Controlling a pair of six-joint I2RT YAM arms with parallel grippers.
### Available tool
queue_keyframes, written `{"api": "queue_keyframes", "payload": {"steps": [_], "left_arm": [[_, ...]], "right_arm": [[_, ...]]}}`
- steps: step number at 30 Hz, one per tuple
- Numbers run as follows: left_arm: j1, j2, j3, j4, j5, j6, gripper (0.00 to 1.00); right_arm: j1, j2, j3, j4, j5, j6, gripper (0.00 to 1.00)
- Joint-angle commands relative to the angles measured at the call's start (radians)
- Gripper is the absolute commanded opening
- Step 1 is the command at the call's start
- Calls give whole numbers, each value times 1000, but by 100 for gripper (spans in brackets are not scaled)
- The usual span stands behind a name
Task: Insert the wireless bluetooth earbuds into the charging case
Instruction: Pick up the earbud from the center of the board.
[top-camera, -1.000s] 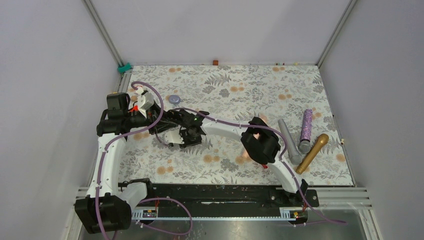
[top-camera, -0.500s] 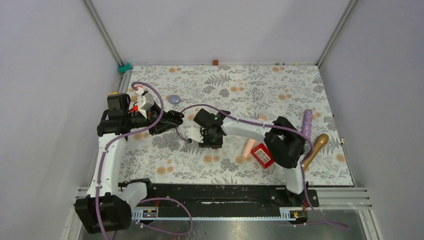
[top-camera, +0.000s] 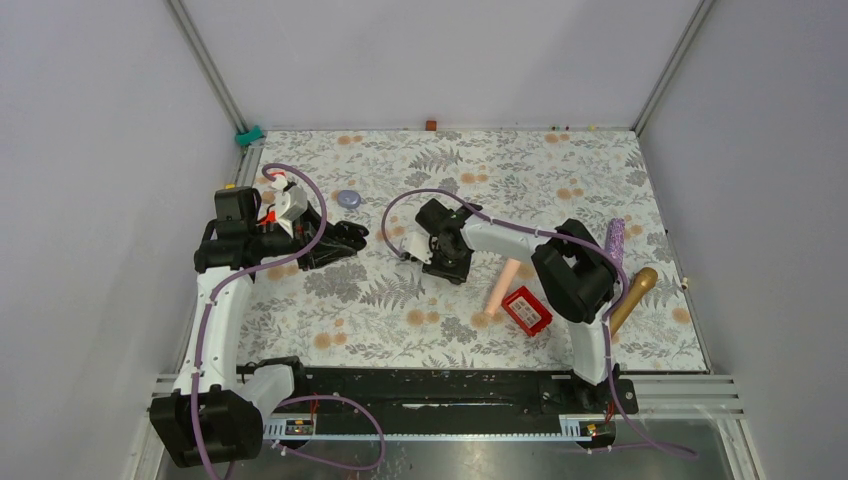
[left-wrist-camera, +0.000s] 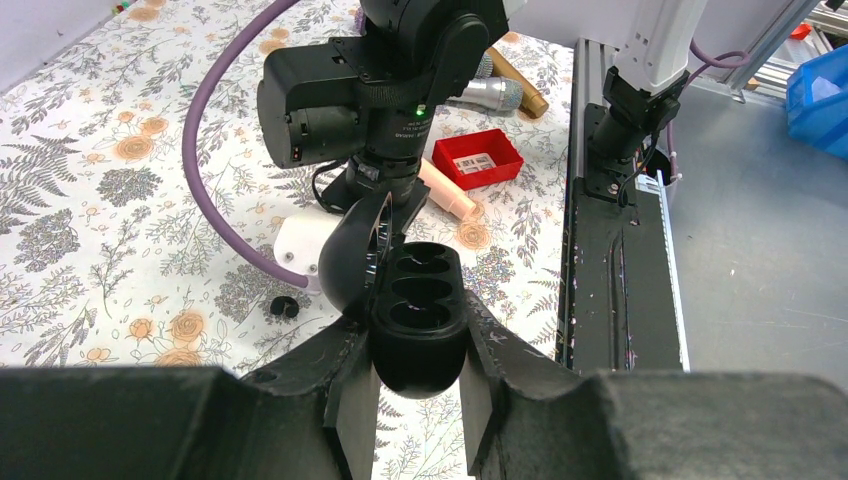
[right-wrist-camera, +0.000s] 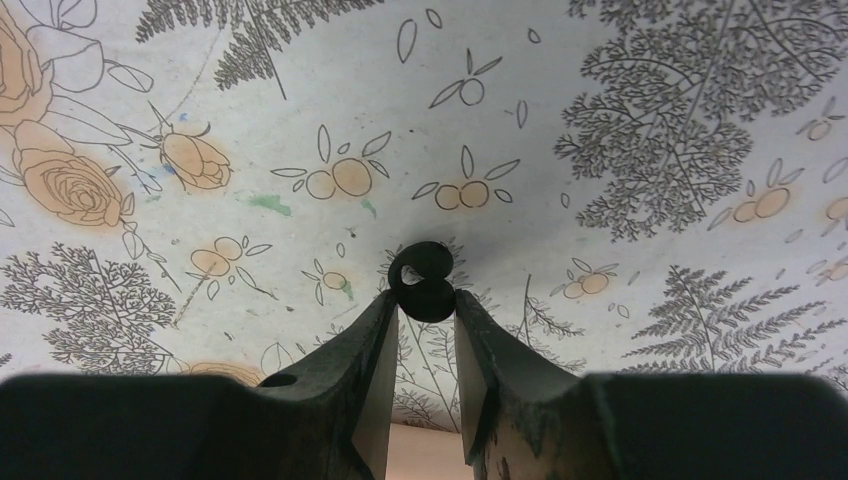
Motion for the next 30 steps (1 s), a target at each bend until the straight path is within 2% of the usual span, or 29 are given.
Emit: {"api": "queue_keyframes", "payload": {"steps": [1,6,14,18,30], "left_arm": [[7,-3,4,25,50,24,0],[6,5,5,25,51,23,0],[7,6,7,25,48,23,0],[6,6,6,25,50,21,0],[7,5,5,25,50,22,0]], "right_arm": [[9,-3,26,-14,-47,15,33],[13,-3,60,-60,-137,66,34],[71,26,90,-81,-127,92,38],[97,21,86,-86,-170,101,38],[121,-28,31,-84,-43,60,39]]}}
